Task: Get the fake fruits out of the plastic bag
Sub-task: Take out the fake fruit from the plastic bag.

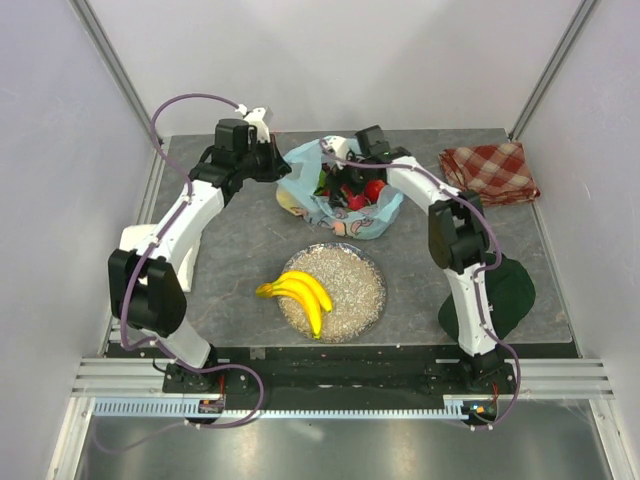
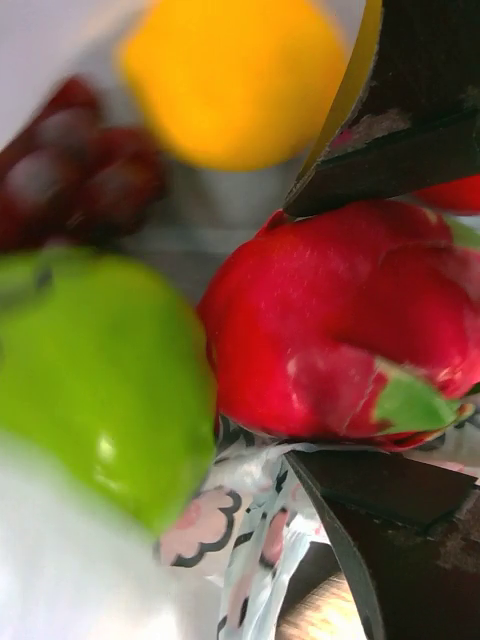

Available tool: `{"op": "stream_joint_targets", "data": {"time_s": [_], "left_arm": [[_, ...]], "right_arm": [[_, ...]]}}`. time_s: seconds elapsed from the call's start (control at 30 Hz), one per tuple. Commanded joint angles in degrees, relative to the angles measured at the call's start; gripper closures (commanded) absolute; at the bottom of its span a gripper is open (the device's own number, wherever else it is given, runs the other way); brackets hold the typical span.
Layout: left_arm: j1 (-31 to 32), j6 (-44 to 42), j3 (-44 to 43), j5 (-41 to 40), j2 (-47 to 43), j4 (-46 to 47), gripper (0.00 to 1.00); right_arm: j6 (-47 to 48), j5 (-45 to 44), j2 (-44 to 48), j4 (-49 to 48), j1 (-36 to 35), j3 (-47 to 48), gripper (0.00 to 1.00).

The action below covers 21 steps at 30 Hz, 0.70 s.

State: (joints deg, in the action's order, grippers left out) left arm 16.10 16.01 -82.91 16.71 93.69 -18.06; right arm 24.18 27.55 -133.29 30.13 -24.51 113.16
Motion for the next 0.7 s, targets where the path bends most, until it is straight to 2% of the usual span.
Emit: {"op": "stream_joint_targets", "data": {"time_s": [0.0, 0.07, 0.13, 0.4, 0.47, 0.5, 0.57, 0.67], "left_arm": [[-0.45, -0.45, -0.05, 2.1, -2.2, 0.66, 0.98], [-0.45, -0.37, -0.32, 2.8, -1.67, 0.75, 0.98], [-0.45, -0.28, -0.41, 3.59, -1.41, 0.75, 0.98], [-0.37, -1.15, 0.91, 5.62, -1.84, 0.58, 0.98], [-0.45, -1.77, 1.17, 5.44, -2.28, 0.22, 0.98], [-0.45, -1.95, 1.44, 5.44, -2.54, 0.14, 0.98], [-0.45, -1.86, 1.88, 5.26, -2.98, 0.05, 0.98], [-0.45, -1.86, 2.14, 5.53, -3.16, 0.05, 0.98]], "right_arm": [[-2.38, 7.23, 3.57, 10.99, 5.26, 1.25, 0.02], [-6.32, 14.07, 3.66, 11.18, 7.01, 2.58, 0.02], [-7.39, 16.3, 4.01, 11.09, 7.37, 4.25, 0.02], [-11.0, 16.57, 2.25, 8.11, 7.55, 4.7, 0.02], [-11.44, 15.35, 2.86, 6.36, 7.46, 3.65, 0.02], [-12.14, 9.6, 3.04, 5.47, 7.2, 3.29, 0.02], [-10.83, 5.6, 2.61, 5.64, 6.41, 3.29, 0.02], [-7.49, 4.35, 1.9, 8.18, 6.14, 4.25, 0.02]]}}
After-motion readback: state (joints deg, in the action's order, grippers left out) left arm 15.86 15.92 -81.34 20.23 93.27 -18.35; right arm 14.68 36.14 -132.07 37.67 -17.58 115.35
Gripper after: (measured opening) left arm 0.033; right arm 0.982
